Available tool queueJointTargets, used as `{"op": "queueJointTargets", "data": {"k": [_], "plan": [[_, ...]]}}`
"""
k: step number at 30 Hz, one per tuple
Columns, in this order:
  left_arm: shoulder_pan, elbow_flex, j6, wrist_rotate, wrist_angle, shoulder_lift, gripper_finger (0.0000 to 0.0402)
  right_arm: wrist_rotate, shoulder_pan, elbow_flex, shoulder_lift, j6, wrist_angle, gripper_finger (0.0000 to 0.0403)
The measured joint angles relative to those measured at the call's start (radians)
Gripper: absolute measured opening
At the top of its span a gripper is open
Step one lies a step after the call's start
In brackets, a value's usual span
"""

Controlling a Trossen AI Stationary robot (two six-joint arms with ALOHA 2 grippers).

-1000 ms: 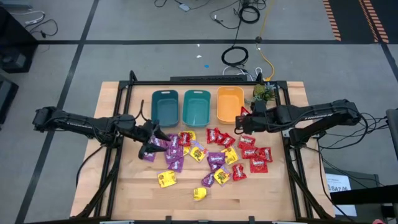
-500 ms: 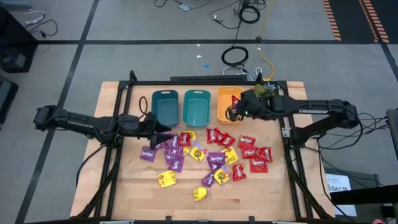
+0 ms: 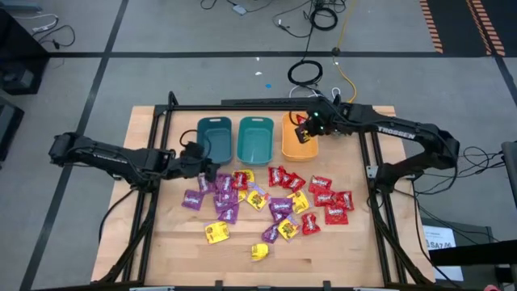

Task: Sort candy
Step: Put the red candy into the yellow bin, then put the violet candy into the blue bin

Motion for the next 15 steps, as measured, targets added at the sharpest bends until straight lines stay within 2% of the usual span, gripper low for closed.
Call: {"op": "queueJointTargets", "data": {"k": [3,7,15], "plan": [[-0.010,0.000,-0.094,-0.018,-0.022,0.000,0.0255,0.000,-0.016,0.000,0.034,-0.001,-0.007,0.0001],[-0.048,0.000,-0.139,-0.040,-0.016,-0.001,0.0255,0.002,-0.021,0.000,0.060,-0.028,-0.008,0.0016],[-0.110,0.000,-0.217,-0.046,-0.050,-0.001,0.0255,0.006,-0.021,0.000,0.049,-0.053,-0.028,0.0087]]}}
